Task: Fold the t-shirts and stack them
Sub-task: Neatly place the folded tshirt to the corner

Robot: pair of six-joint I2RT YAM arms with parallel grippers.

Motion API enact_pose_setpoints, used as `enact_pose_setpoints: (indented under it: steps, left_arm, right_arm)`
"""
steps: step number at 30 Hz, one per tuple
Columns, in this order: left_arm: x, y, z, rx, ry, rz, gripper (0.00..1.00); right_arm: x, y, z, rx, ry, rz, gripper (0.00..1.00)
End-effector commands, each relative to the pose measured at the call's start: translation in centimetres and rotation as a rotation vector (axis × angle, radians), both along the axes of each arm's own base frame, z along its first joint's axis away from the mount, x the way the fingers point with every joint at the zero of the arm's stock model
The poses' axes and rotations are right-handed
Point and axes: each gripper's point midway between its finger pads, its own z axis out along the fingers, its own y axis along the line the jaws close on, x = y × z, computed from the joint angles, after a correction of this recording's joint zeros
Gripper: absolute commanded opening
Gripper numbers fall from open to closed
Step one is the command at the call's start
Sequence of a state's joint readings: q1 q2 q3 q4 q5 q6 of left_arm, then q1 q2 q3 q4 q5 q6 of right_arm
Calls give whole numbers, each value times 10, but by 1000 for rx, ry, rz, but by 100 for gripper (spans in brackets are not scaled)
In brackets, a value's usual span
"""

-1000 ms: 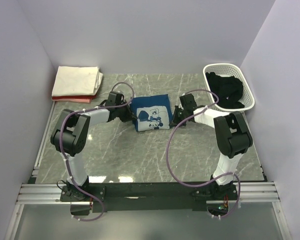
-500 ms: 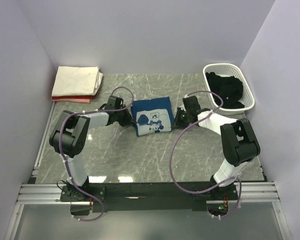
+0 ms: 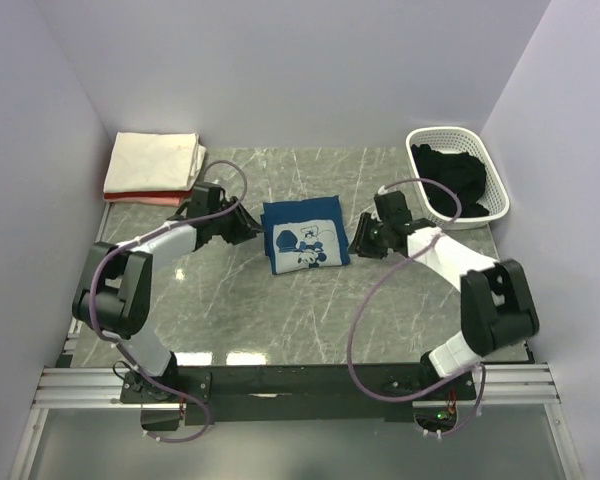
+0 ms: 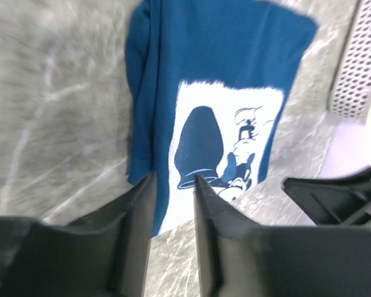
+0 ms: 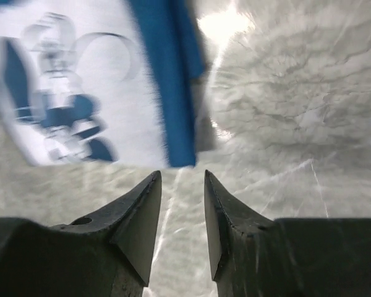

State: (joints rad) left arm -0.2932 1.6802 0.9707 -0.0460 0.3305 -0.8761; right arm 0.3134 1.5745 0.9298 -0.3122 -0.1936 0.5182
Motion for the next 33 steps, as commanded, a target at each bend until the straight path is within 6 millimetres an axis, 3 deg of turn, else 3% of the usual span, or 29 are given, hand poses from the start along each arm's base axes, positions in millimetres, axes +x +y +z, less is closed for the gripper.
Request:
enact_pose_setpoints:
  steps: [1, 5, 6, 9, 10, 11, 15, 21, 24, 29, 33]
  left_arm:
    - [0, 10, 16, -15, -36, -17, 41]
    - [9, 7, 15, -64, -38, -40, 60]
    - [11, 6, 14, -72, -34, -45, 62]
    - [19, 2, 3, -74, -13, -62, 69]
    - [17, -1, -6, -86, 15, -82, 70]
    - [18, -3, -10, -92, 27, -88, 72]
    - [26, -11, -22, -131, 27, -111, 75]
    - [27, -3, -48, -40, 67, -88, 75]
    - [21, 3, -65, 73, 102, -71, 74]
    - [10, 7, -88, 170, 151, -60, 73]
    - [2, 5, -102, 203, 188, -48, 72]
  right_arm:
    - [7, -1, 53, 7, -146, 8, 40]
    - [17, 41, 86, 33, -219, 117, 40]
    - [19, 49, 76, 6, -190, 133, 39]
    - [23, 86, 81, 18, -208, 215, 38]
    - [22, 99, 68, 12, -178, 242, 38]
    - [27, 107, 70, 15, -184, 254, 38]
    - [29, 128, 33, -9, -120, 298, 37]
    - [22, 119, -23, -63, -19, 270, 35]
    - [16, 120, -37, -51, 17, 279, 35]
    - [13, 120, -34, -8, 21, 284, 34]
    - [15, 119, -14, 26, -10, 288, 35]
